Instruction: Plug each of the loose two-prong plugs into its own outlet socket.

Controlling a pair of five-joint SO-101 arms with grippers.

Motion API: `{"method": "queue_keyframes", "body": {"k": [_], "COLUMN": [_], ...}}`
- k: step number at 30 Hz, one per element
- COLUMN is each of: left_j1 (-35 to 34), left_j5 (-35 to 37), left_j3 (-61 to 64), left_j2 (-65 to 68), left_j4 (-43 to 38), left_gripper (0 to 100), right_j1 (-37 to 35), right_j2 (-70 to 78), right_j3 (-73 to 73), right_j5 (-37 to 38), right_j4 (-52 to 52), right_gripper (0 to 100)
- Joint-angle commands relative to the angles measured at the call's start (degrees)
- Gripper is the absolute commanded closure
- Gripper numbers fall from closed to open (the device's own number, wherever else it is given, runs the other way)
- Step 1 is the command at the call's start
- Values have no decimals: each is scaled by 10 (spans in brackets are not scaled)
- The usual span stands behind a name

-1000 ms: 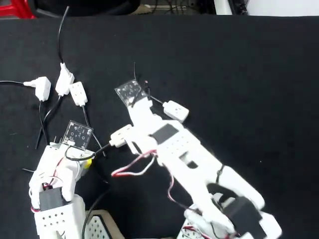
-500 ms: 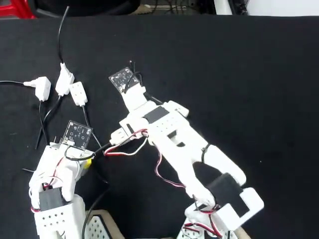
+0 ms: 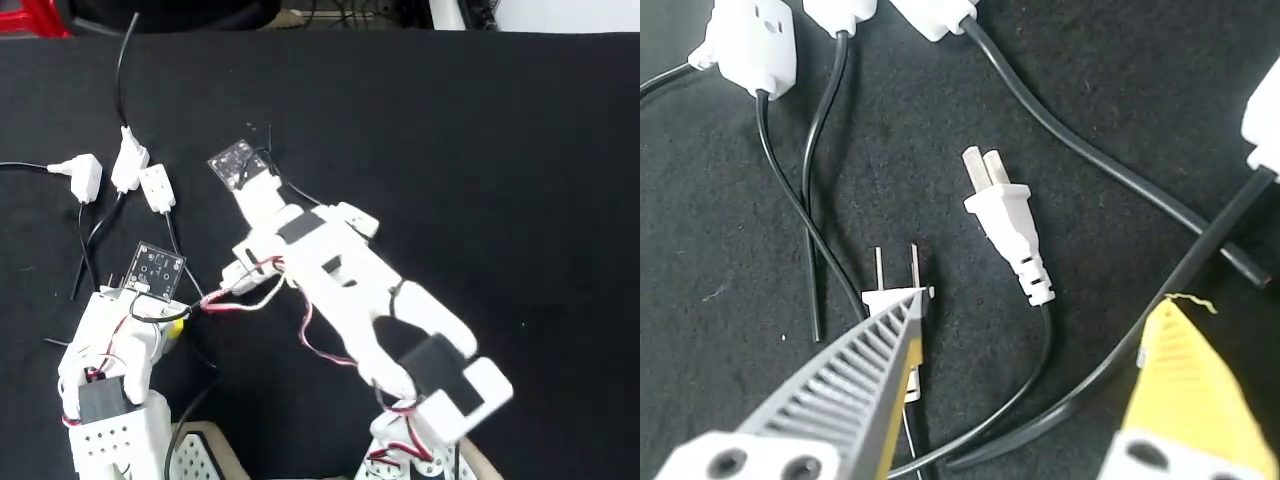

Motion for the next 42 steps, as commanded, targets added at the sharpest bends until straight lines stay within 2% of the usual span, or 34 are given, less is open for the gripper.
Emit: {"method": "queue_keyframes", "body": {"k": [1,3,8,10,13,16,21,22,25,30,34,38,42], "left_j1": [-4,-3,-1,15,46,62,82,101,161,199,227,252,271], "left_j5": [6,6,6,7,13,66,92,91,92,89,90,91,91], "left_j3": [12,12,12,12,8,-30,-109,-116,-138,-225,-323,-416,-494], "left_j2": [0,0,-2,-2,-3,1,31,54,162,415,627,803,927], "left_j4": [4,4,3,0,-3,-3,-2,-2,-40,-152,-209,-231,-233], "left_gripper": [668,668,668,668,668,665,664,664,665,664,664,666,668], "right_j1": [-12,-11,-15,-12,-12,6,133,154,193,213,288,370,382], "right_j2": [31,13,-84,-131,-189,-232,-273,-278,-279,-291,-314,-328,-328], "right_j3": [-20,-27,-28,-26,-26,-26,-29,-26,-7,35,66,95,141], "right_j5": [5,4,4,5,19,76,100,102,98,102,139,143,142], "right_j4": [25,59,163,202,288,369,396,389,365,313,222,160,107], "right_gripper": [972,909,667,631,643,707,935,945,933,928,917,947,961]}}
